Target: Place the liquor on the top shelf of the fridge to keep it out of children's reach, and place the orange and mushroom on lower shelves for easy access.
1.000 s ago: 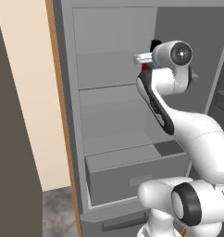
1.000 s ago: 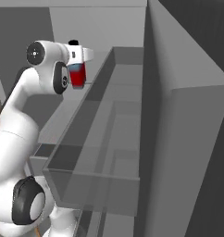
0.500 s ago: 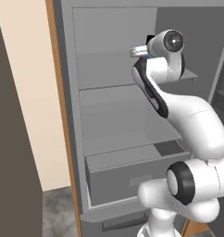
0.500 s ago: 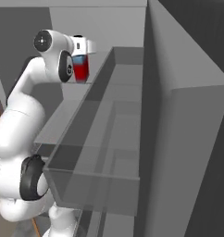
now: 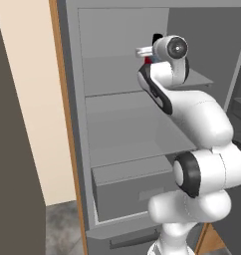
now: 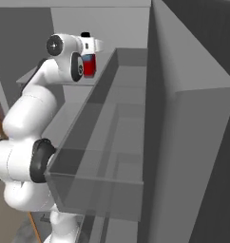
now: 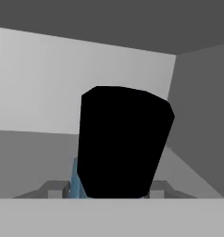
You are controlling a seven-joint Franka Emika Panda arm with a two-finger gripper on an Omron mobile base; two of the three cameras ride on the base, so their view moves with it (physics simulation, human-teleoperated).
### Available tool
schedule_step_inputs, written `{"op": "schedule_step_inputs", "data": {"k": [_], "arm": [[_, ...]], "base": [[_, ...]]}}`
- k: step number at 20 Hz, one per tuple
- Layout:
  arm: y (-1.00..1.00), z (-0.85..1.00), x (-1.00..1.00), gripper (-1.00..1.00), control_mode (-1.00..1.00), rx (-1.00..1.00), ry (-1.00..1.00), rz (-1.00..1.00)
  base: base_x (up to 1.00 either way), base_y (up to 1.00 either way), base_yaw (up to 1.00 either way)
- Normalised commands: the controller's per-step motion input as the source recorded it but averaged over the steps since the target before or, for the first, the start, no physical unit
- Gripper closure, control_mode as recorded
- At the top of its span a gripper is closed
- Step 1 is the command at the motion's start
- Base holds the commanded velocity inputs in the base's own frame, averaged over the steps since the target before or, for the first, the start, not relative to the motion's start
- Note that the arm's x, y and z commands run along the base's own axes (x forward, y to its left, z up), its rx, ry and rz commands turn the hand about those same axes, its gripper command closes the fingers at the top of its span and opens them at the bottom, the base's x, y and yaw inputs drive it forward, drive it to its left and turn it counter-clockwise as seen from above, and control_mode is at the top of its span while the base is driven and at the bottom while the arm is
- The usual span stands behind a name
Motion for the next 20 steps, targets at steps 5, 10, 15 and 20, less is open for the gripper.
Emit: {"op": "schedule_step_inputs", "data": {"k": [5, 10, 15, 20], "arm": [[0.04, -0.23, 0.69, -1.0, -1.0, 0.0, -0.01, 0.0], [0.04, -0.07, 0.43, -1.0, -1.0, 0.0, 0.0, 0.0], [0.02, -0.1, 0.01, -1.0, -1.0, 0.0, 0.0, 0.0], [0.0, -0.42, -0.19, -1.0, -1.0, 0.0, -0.02, 0.0]], "base": [[0.0, 0.0, 0.0], [0.0, 0.0, 0.0], [0.0, 0.0, 0.0], [0.0, 0.0, 0.0]]}}
